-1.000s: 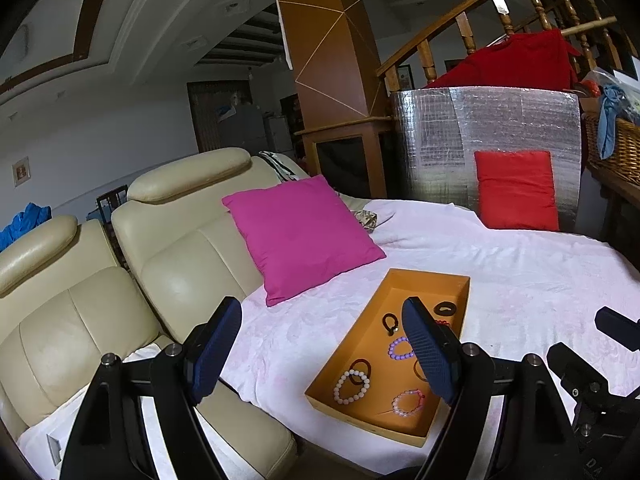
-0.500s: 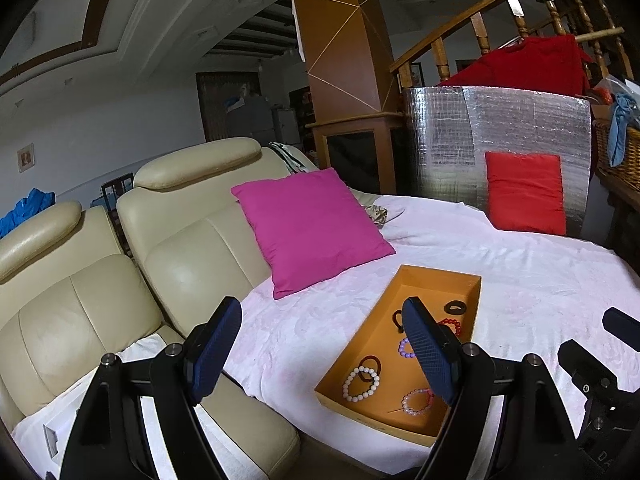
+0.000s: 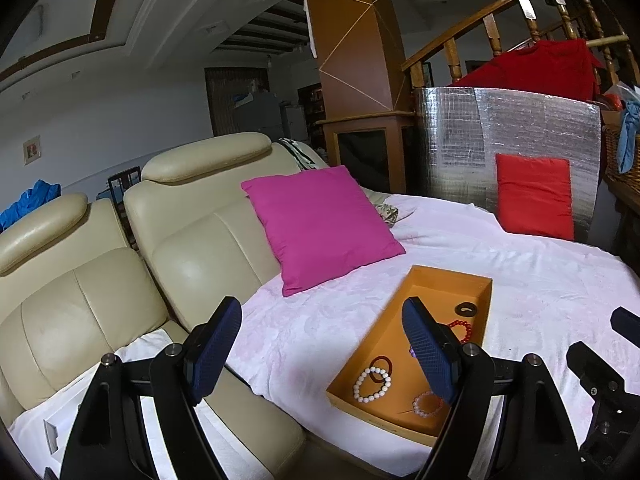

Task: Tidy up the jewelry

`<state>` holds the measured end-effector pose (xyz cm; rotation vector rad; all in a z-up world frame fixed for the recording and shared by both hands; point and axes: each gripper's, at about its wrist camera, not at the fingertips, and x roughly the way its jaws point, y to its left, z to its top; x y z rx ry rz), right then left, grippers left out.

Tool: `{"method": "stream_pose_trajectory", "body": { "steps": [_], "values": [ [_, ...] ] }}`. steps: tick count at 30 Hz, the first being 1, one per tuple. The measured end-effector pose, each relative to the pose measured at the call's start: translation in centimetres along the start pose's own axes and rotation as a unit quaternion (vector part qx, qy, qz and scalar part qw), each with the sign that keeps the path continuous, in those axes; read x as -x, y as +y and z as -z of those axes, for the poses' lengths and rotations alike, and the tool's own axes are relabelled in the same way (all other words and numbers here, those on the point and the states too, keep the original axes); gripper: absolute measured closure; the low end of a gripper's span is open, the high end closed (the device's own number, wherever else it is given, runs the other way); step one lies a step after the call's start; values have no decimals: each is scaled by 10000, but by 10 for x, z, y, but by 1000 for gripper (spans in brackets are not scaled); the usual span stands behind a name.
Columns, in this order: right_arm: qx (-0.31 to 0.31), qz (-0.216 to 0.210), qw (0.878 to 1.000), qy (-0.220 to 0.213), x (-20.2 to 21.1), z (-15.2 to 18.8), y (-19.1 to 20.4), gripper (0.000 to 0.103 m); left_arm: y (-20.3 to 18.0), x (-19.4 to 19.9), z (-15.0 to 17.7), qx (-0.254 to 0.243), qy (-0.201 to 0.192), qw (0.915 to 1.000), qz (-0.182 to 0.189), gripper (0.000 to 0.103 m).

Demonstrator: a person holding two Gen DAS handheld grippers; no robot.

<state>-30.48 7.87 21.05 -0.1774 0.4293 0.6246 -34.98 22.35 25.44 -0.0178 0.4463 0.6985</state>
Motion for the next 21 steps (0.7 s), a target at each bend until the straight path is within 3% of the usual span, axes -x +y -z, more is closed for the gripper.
{"method": "stream_pose_trajectory", "body": {
  "steps": [21],
  "values": [
    [191, -53, 9997, 172, -23, -7, 14, 33, 15, -14, 3, 183, 119, 9997, -146, 20]
  ]
}}
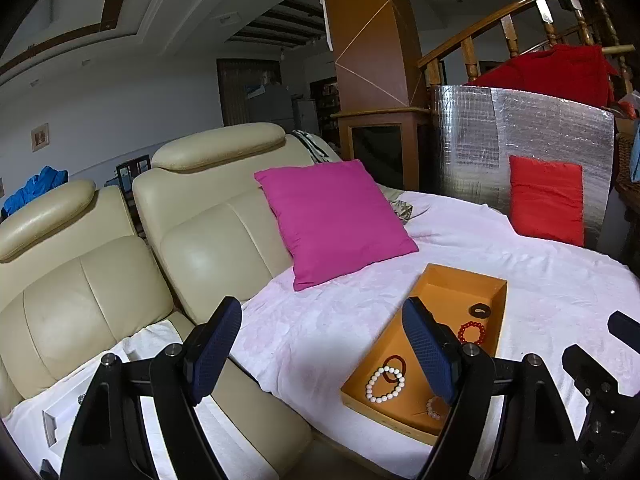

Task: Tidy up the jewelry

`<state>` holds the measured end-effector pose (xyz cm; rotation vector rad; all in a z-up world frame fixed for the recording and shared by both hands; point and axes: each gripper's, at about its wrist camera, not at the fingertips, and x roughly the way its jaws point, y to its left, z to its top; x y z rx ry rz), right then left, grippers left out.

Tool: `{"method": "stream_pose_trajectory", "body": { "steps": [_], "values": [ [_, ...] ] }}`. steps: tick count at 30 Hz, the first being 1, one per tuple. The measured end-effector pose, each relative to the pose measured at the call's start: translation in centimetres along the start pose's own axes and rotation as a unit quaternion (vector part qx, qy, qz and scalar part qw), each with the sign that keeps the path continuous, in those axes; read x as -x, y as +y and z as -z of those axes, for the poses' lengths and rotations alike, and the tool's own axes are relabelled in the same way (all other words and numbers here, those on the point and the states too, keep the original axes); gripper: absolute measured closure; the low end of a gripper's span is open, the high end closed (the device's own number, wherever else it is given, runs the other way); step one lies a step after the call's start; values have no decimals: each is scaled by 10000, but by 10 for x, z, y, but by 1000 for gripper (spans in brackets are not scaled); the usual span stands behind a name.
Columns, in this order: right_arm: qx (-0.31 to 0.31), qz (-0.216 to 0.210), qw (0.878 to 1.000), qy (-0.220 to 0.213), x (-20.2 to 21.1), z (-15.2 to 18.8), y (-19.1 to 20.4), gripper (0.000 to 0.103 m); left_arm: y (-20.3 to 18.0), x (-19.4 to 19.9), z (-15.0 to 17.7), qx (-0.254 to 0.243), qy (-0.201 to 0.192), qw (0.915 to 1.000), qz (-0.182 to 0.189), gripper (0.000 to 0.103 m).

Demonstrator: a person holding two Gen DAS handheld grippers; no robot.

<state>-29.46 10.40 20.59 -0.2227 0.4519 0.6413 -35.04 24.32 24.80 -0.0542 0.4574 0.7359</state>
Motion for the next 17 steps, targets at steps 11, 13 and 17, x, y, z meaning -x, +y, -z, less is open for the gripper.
{"method": "stream_pose_trajectory", "body": {
  "steps": [11, 13, 17],
  "values": [
    [-225, -40, 9997, 92, -34, -2, -25, 33, -16, -28, 0, -179, 133, 9991, -368, 20],
    [-360, -3, 9993, 80, -37, 0, -43, 33, -37, -33, -4, -305, 57, 9991, -289, 20],
    [-771, 388, 9963, 17, -42, 17, -105, 29, -107, -49, -5, -606, 155, 9966, 534, 20]
  ]
}}
